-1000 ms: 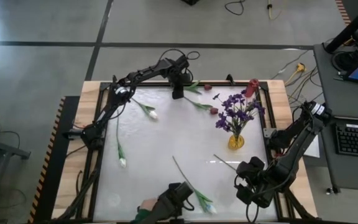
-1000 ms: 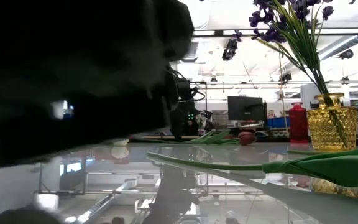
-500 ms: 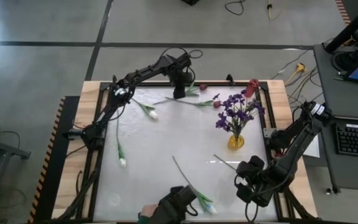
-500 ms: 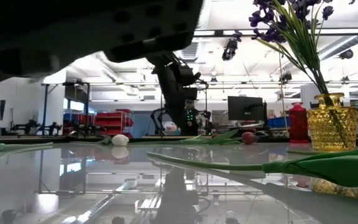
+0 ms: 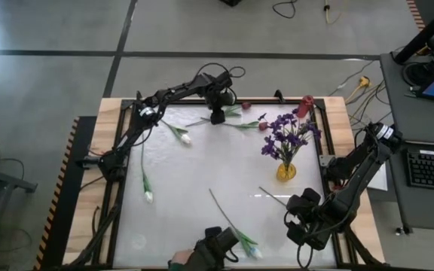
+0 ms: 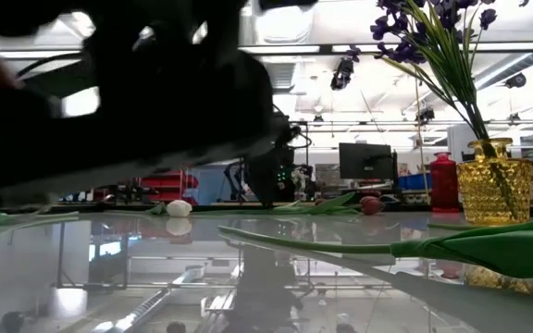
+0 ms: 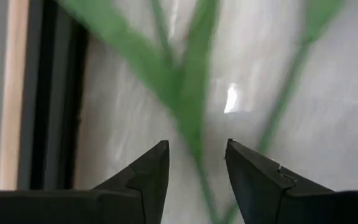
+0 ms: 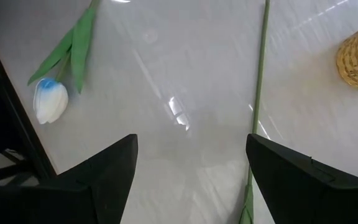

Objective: Sort flowers into vase by color
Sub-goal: Put the top red flower into the yellow vase

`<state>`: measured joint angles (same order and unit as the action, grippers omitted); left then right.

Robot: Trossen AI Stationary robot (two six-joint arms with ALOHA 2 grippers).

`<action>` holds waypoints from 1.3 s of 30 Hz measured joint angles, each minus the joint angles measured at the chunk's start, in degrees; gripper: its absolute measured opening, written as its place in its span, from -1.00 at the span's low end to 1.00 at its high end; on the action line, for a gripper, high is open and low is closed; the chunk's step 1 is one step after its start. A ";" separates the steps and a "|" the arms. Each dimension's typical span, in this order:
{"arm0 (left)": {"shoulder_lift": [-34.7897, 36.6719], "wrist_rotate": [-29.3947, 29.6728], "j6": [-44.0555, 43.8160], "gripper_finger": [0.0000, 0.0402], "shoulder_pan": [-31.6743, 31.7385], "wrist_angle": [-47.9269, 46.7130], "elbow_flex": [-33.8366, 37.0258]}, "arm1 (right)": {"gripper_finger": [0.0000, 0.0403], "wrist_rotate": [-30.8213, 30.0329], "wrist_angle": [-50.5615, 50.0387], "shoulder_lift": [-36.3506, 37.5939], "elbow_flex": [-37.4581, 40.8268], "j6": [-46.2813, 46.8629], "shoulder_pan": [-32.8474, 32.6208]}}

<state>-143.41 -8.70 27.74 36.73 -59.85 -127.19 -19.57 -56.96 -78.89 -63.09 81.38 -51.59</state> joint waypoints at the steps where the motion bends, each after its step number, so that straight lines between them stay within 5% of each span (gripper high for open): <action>1: 0.00 1.33 0.01 -0.27 0.00 0.27 0.55 | 0.45 0.00 0.04 0.00 0.00 0.00 0.00; 7: 0.33 2.67 -0.02 -0.42 -0.06 2.00 2.96 | 0.45 0.00 0.04 0.00 0.00 -0.09 0.00; 14: 0.24 3.64 -1.56 -0.95 -1.00 0.02 1.81 | 0.45 -0.15 -0.02 0.25 0.00 -1.98 0.00; 20: 3.20 4.76 -3.11 -0.99 -1.18 -6.09 -2.43 | 0.45 -4.80 -0.29 2.49 0.00 -3.07 -0.91; 30: 21.45 -0.29 -9.56 -1.00 -5.40 -12.90 -1.06 | 0.45 -22.25 -1.23 6.12 0.88 6.02 -14.52; 39: 40.30 7.41 -20.54 -1.00 -15.24 -10.26 18.88 | 0.45 -27.17 -0.58 0.59 3.91 25.69 -23.39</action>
<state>-103.11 -1.28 7.20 21.49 -70.11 -108.32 -46.74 -57.54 -78.30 -59.18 107.08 -74.98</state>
